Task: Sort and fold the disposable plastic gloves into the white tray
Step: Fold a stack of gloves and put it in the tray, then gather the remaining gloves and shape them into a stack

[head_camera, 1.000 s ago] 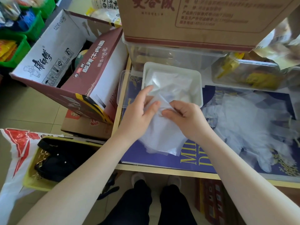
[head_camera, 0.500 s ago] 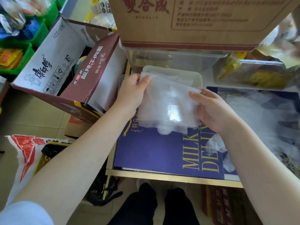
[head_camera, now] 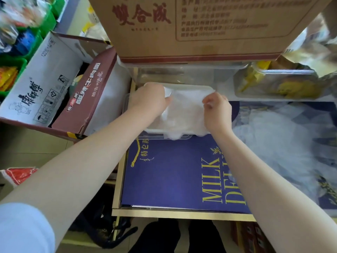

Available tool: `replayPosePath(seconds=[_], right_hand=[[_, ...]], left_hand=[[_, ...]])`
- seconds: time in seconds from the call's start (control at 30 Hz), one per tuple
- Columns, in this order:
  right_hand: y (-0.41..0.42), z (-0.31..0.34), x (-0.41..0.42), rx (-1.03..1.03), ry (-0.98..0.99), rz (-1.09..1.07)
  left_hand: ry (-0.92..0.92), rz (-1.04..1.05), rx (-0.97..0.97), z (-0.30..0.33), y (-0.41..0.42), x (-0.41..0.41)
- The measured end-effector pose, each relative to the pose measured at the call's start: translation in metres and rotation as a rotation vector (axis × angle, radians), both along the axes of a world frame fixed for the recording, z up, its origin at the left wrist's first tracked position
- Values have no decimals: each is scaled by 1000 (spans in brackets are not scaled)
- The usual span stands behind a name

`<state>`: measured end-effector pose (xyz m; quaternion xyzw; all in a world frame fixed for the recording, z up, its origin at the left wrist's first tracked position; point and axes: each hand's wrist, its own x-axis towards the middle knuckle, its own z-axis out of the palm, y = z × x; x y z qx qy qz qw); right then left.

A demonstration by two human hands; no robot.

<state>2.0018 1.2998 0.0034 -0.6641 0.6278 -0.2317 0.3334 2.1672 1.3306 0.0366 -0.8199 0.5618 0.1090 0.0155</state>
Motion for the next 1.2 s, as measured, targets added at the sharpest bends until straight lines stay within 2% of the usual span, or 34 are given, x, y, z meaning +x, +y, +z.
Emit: replayPosePath(seconds=[0.1,0.17,0.3,0.4,0.47,0.53,0.6,0.63,0.7,0.8,0.87,0.93,0.97,1.1,1.13,1.2], right_hand=[[-4,-2,6,43,26,32],[-6,-3,11,69,57,79],[-3,-8,15,167,178,212],[-1,-8,14,166,319,291],[3,-6,16,55,465,326],[9,-2,18,-204,604,396],[13,2,22,-328,536,541],[14,2,25,-283,463,645],[12,-5,29,-109,389,781],[2,-16,22,176,447,734],[-7,-16,17,256,587,699],[-8,-13,10,178,687,701],[-6,-10,4,73,661,718],[14,-2,-55,-289,280,593],[15,-4,-73,-302,256,522],[15,-14,-109,-176,286,390]], left_hand=[[-289,-160,-200,-2,11,1],[-369,-265,-294,-9,17,7],[-107,-254,-71,-18,26,19],[-161,-352,-55,-27,32,23],[-194,-421,-101,-29,32,21],[-191,-468,-103,-31,29,17],[-193,-482,-82,-28,26,11],[-198,-496,-95,-27,25,10],[-168,-515,14,-31,27,9],[-197,-518,162,-35,27,12],[-221,-506,206,-37,27,11],[-230,-495,223,-38,27,9],[-238,-489,222,-37,27,9],[-226,-451,239,-30,28,6],[-217,-428,208,-27,30,2],[-169,-347,109,-22,32,-10]])
